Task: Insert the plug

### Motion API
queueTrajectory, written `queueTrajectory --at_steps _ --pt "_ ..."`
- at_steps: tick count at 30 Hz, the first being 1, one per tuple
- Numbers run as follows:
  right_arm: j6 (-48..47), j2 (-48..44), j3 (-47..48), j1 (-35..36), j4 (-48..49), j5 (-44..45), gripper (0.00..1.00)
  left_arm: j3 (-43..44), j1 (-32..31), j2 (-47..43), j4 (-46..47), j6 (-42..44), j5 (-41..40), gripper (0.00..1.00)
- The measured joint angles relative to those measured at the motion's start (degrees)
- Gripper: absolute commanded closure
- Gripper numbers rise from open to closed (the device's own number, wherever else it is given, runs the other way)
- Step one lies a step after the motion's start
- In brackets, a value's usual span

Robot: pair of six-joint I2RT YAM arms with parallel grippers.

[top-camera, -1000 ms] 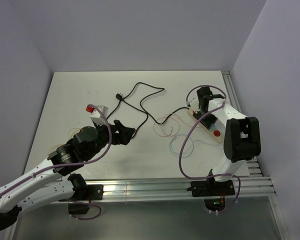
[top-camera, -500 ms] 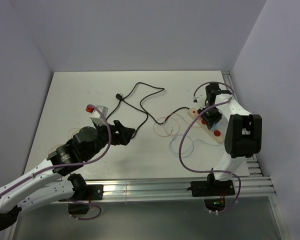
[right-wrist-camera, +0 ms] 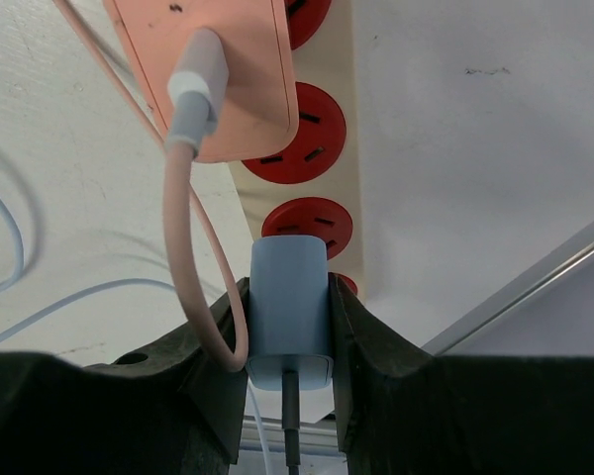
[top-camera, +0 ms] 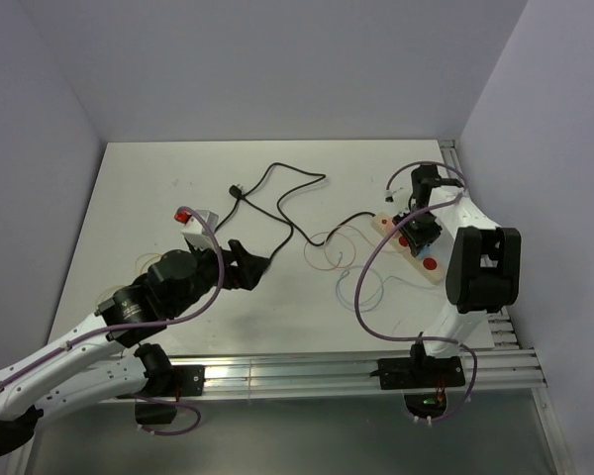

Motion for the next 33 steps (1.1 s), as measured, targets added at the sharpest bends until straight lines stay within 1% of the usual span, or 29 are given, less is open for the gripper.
queueTrajectory --at_steps 6,10,14,19,23,29,33 --pt "1.6 -5.4 -4.3 0.1 3.8 0.9 1.0 0.0 0.0 0.2 0.0 -0.1 3.4 0.02" --pt "2.9 -8.7 -7.0 0.0 6.5 3.6 1.0 0.0 0.1 0.6 0.0 -0.5 6.1 0.02" --pt "4.6 -12.2 -7.6 -1.2 6.5 7.7 1.0 0.0 0.1 0.9 0.0 -1.4 7.8 0.03" --pt "6.4 -16.7 -7.5 -1.6 7.5 8.2 1.0 0.9 0.1 0.8 -0.8 -2.2 8.9 0.03" --pt "10.8 -15.9 -6.8 -0.7 7.0 9.3 1.0 1.2 0.1 0.1 -1.5 -3.1 9.1 0.03" --pt "20.3 -11.2 -1.2 -0.3 6.7 18.5 1.0 1.7 0.1 -1.1 -2.7 -4.1 8.8 0.03" --pt "27.3 -9.0 0.2 -0.3 5.8 19.2 1.0 2.7 0.2 -0.6 -3.3 -4.2 8.9 0.03"
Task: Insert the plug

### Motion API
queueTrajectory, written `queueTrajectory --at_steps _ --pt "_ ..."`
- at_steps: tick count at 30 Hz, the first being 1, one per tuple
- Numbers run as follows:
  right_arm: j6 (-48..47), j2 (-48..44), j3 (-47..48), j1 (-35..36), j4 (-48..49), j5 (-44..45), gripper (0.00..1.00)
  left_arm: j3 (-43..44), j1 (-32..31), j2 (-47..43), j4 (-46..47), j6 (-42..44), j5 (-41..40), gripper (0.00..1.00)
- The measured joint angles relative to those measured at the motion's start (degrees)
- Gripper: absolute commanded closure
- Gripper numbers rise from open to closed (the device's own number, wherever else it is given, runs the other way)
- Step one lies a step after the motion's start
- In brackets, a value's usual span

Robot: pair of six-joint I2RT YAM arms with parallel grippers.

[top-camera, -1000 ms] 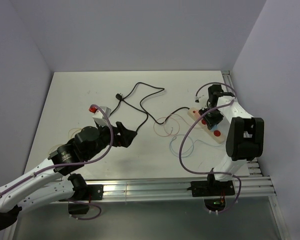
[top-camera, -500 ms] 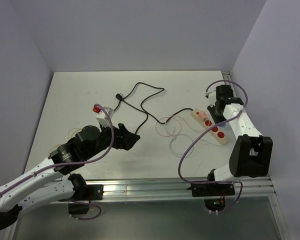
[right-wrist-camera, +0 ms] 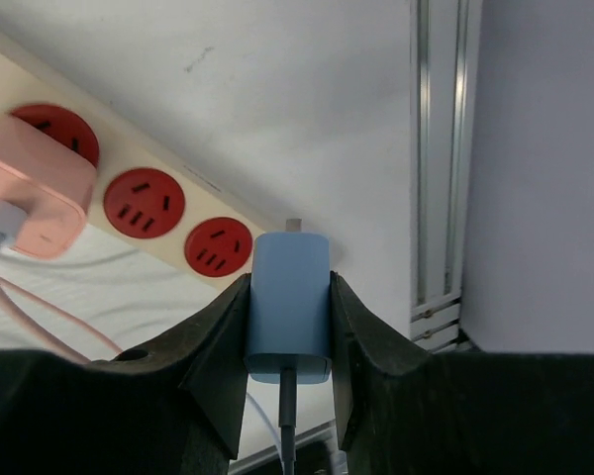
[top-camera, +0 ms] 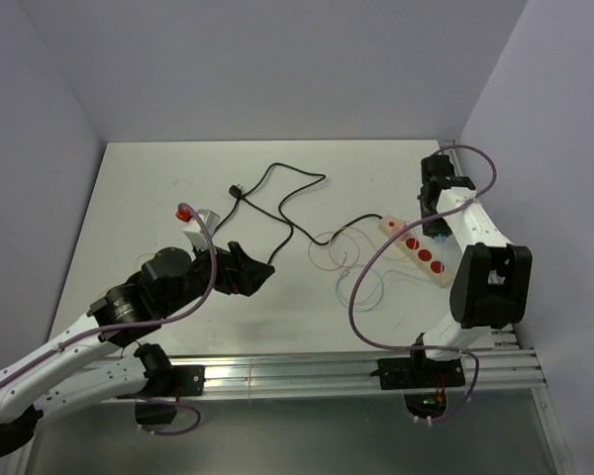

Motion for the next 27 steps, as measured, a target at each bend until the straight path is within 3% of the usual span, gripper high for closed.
queueTrajectory --at_steps 5,10,14,19,23,27 --pt "9.0 2.0 6.7 1.6 -4.7 0.3 1.0 2.6 0.0 2.9 -0.5 0.6 1.1 0.05" --pt "14.4 -2.9 11.0 11.3 -6.3 -3.6 1.0 3.3 0.1 3.6 1.2 2.9 4.7 0.07" --pt "18.8 -9.7 12.0 16.9 -4.3 -18.6 1.0 3.9 0.1 3.5 5.0 4.7 8.5 0.09" --pt "25.4 -19.4 5.0 20.0 5.7 -42.8 1.0 4.1 0.1 2.3 9.5 7.7 12.0 0.05" --pt "29.3 -22.2 -0.8 22.8 13.4 -60.7 1.0 4.1 0.1 1.7 11.7 10.9 12.3 0.03" --pt "29.6 -22.0 -1.7 25.3 16.3 -71.9 1.0 4.7 0.1 2.1 12.3 14.8 12.6 0.03"
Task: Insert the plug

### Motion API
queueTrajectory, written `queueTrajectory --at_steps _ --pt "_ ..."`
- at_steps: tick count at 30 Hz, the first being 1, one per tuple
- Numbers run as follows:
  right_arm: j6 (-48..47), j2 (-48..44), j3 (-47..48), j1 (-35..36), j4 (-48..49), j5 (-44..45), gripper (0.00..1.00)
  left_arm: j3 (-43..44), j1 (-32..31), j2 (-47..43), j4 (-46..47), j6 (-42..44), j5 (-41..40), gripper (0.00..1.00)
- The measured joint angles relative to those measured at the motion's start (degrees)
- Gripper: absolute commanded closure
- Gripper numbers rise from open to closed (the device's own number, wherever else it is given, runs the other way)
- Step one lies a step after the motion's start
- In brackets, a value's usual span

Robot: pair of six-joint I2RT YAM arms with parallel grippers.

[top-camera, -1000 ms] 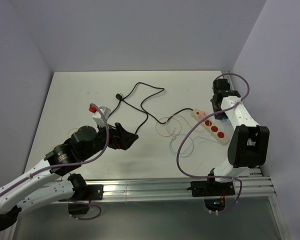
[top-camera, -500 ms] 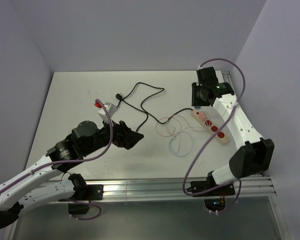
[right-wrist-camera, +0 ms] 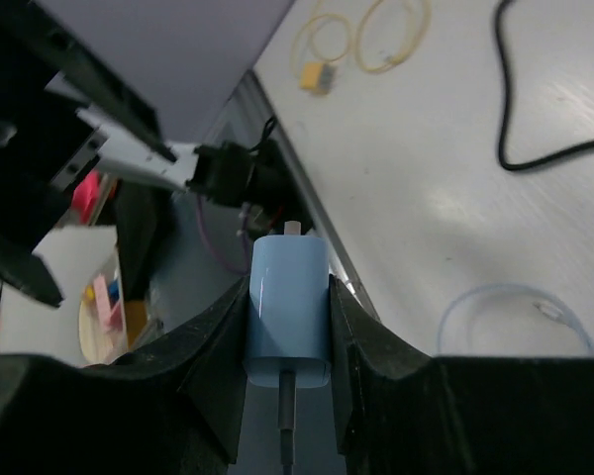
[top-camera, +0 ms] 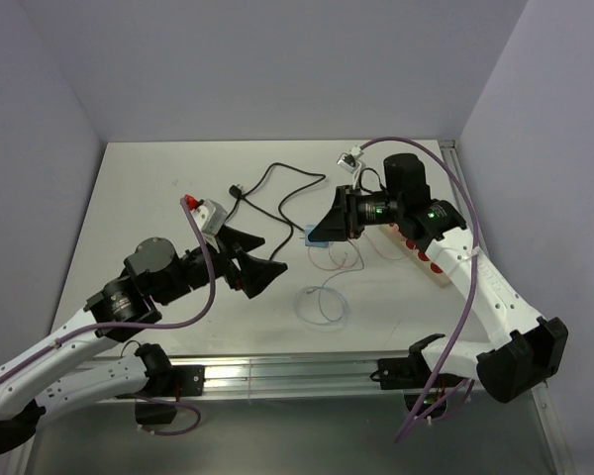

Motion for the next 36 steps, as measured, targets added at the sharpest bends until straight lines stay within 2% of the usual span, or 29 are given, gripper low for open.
queueTrajectory --at_steps 8,14,19,26,33,36 --pt "-2.2 -1.9 -1.7 2.9 4.9 -12.5 1.0 3.2 0.0 1.7 -1.7 6.2 4.4 0.07" --pt "2.6 -1.9 -2.3 3.5 10.2 -17.1 1.0 -2.9 0.0 -4.0 3.4 12.5 8.3 0.01" --pt "12.4 -2.5 -6.0 5.6 18.7 -17.1 1.0 -9.4 0.0 -8.5 10.9 18.8 9.5 0.0" --pt "25.2 -1.9 -6.3 11.3 26.4 -13.7 1.0 -11.1 0.0 -4.5 19.3 29.4 12.9 0.01" --pt "30.4 -0.2 -5.7 15.0 29.4 -12.7 1.0 -14.0 0.0 -4.5 22.4 34.7 14.5 0.02" --pt "30.7 0.7 -5.1 15.4 29.3 -12.7 1.0 -14.0 0.0 -4.5 23.7 35.2 15.1 0.06"
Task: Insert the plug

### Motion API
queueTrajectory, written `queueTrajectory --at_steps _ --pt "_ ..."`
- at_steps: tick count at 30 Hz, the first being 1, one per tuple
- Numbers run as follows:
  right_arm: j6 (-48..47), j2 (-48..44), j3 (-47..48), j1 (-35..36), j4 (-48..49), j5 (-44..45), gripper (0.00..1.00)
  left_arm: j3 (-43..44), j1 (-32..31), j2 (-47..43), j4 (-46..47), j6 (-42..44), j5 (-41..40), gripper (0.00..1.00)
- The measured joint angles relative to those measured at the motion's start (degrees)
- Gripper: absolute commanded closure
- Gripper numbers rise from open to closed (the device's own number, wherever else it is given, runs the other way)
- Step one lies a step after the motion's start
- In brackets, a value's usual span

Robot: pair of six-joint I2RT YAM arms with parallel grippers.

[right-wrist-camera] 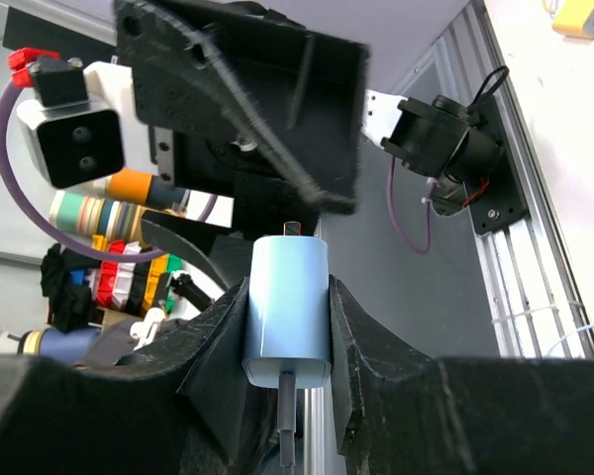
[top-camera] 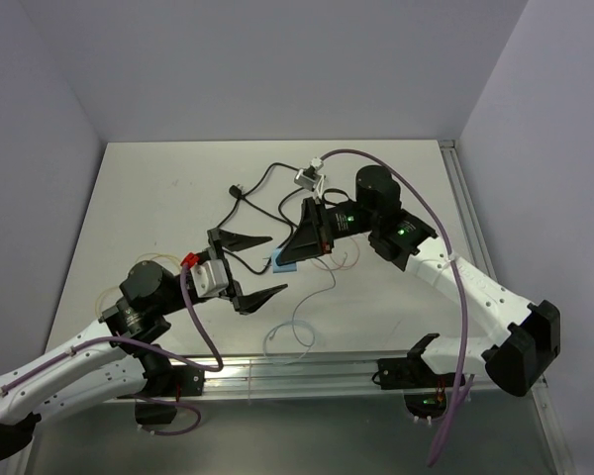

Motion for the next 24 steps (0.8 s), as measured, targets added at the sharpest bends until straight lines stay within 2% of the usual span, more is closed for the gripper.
queueTrajectory --at_steps 13,15,16,17,19,22,24 --pt "2.5 2.1 0.2 1.2 2.6 -1.7 1.0 0.0 0.1 0.1 1.2 1.4 2.5 0.48" --pt "2.7 2.1 0.2 1.5 2.7 -2.0 0.97 0.0 0.1 0.1 1.1 1.5 2.8 0.64" --pt "3.1 2.1 0.2 1.5 2.8 -2.3 0.91 0.0 0.1 0.0 1.0 1.6 3.1 0.74" --pt "3.2 2.1 0.2 1.5 2.8 -2.3 0.77 0.1 0.1 0.0 0.9 1.9 3.4 0.99" --pt "3.5 2.1 0.3 1.6 2.9 -2.4 0.62 0.8 0.1 0.2 -0.2 2.2 3.5 1.0" --pt "3.7 2.1 0.7 1.6 3.0 -1.8 0.31 2.5 0.1 0.9 -2.1 2.2 3.2 1.0" --pt "2.8 2.1 1.2 2.2 2.8 -0.8 0.21 2.8 0.0 1.3 -2.7 2.1 2.3 1.0"
